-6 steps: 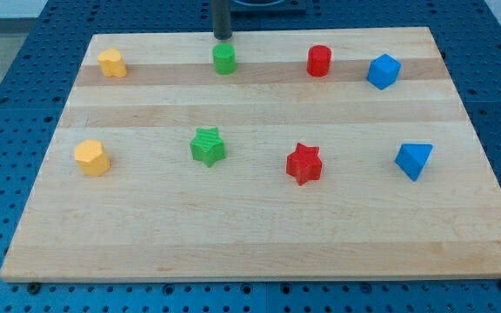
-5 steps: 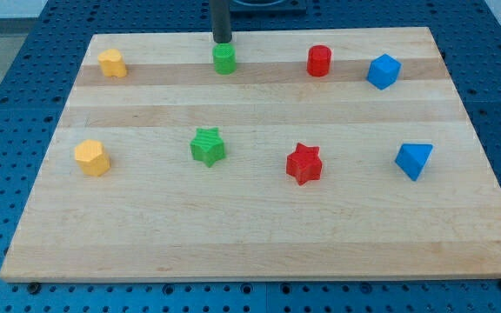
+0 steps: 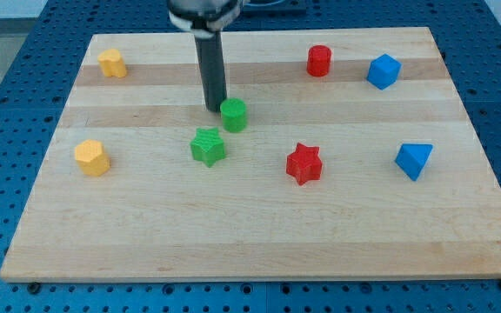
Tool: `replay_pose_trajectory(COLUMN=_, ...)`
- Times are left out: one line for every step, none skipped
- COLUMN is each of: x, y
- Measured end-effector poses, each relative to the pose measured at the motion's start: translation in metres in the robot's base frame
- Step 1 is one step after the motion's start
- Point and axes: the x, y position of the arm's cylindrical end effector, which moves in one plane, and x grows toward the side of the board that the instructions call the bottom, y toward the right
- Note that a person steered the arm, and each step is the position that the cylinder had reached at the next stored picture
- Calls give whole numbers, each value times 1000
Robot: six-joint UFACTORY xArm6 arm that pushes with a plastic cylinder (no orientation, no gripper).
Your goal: Point your arm towards the green circle
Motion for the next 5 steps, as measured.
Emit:
replay_pose_trajectory(x=5, y=0)
replay_pose_trajectory(x=26, y=-3)
replay_pose_trajectory(x=18, y=-3)
replay_pose_trajectory(x=-52, y=-3)
replay_pose_trajectory(x=-51, y=33)
